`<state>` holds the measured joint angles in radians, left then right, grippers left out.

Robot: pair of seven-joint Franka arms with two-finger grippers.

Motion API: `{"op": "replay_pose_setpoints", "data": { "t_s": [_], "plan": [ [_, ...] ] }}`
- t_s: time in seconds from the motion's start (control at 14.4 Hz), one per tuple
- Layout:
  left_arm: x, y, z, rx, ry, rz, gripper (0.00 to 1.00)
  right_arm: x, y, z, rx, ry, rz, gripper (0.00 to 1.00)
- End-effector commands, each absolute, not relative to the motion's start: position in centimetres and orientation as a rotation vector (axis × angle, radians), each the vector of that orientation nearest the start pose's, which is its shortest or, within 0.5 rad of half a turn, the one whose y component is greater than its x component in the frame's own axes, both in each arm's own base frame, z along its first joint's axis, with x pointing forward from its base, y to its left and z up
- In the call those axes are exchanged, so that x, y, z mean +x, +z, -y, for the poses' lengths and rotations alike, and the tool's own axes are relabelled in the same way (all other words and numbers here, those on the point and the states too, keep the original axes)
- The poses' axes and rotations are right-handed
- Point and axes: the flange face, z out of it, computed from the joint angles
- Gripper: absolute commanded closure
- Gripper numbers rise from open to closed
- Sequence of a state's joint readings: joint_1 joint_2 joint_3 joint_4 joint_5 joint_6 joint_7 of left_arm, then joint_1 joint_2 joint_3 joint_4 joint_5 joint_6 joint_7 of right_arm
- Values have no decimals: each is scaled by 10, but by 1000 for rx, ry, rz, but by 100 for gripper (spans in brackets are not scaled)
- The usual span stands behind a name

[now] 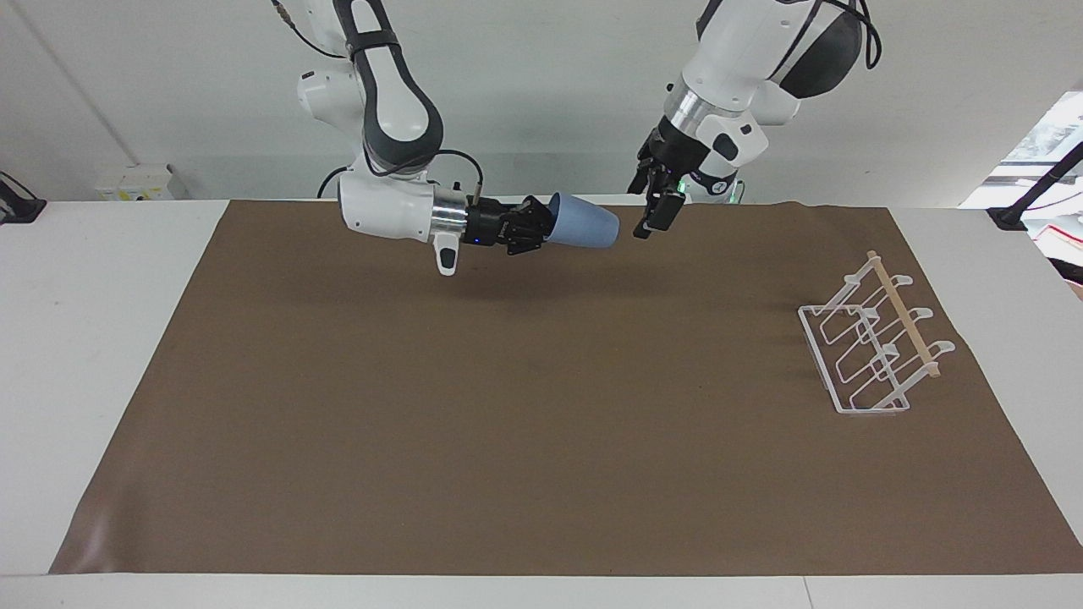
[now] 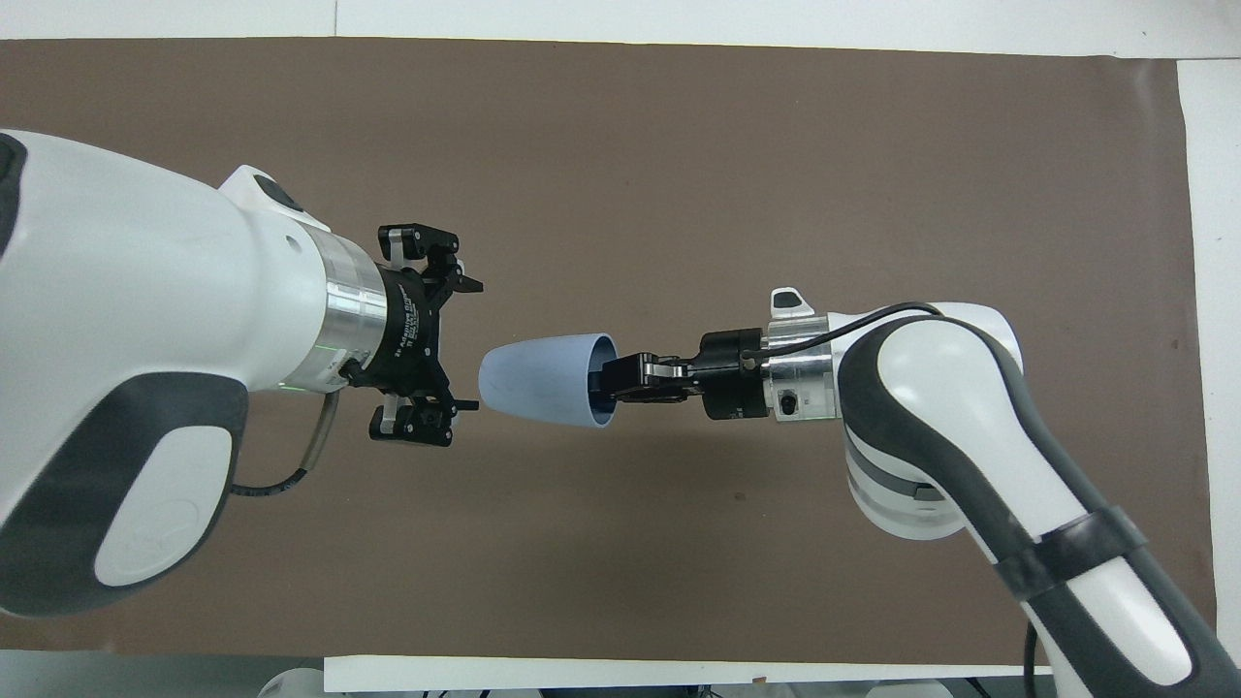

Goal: Hang cup on cup holder
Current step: 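Carry the cup toward the left gripper and grasp its base with it, then release the cup from the right gripper and pull the right gripper back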

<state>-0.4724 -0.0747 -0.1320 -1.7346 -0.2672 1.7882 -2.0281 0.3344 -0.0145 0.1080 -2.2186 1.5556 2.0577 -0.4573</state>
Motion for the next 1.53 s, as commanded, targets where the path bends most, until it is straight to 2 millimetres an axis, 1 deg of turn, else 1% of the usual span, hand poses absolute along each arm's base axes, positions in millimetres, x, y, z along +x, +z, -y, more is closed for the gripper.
{"op": "replay_pose_setpoints", "data": {
  "t_s": [0.0, 0.14, 0.28, 0.35, 0.49, 0.56, 0.63, 0.7, 0.77, 0.84, 0.91, 1.25, 1.32, 1.39, 1.46],
  "plan": [
    [433, 603, 339, -2334, 401, 2279, 0, 455, 416, -286, -1852, 102, -103, 100],
    [429, 594, 346, -2327, 409, 2259, 0, 456, 416, -286, -1850, 103, -108, 100],
    [425, 575, 347, -2300, 413, 2237, 0, 457, 416, -286, -1851, 104, -112, 100],
    [422, 566, 350, -2299, 415, 2217, 0, 457, 416, -286, -1851, 104, -112, 100],
    [422, 558, 352, -2303, 419, 2232, 0, 457, 417, -286, -1852, 101, -115, 100],
    [420, 558, 357, -2313, 439, 2232, 0, 457, 417, -286, -1852, 100, -115, 100],
    [419, 550, 365, -2315, 454, 2221, 0, 458, 417, -286, -1852, 99, -114, 100],
    [416, 548, 370, -2326, 457, 2209, 1, 459, 417, -285, -1852, 98, -118, 100],
    [414, 547, 373, -2324, 465, 2204, 20, 459, 417, -285, -1852, 98, -118, 100],
    [410, 546, 377, -2349, 471, 2170, 97, 459, 417, -285, -1852, 98, -118, 100],
    [403, 544, 384, -2400, 470, 2121, 100, 458, 417, -285, -1852, 99, -117, 100],
    [407, 547, 382, -2386, 503, 2148, 100, 459, 417, -285, -1853, 96, -119, 99],
    [411, 548, 378, -2378, 502, 2163, 100, 460, 418, -284, -1854, 96, -132, 79],
    [413, 550, 378, -2375, 503, 2168, 100, 462, 418, -283, -1865, 91, -158, 34],
    [417, 550, 375, -2369, 505, 2173, 100, 465, 420, -279, -1882, 61, -186, 1]
  ]
}}
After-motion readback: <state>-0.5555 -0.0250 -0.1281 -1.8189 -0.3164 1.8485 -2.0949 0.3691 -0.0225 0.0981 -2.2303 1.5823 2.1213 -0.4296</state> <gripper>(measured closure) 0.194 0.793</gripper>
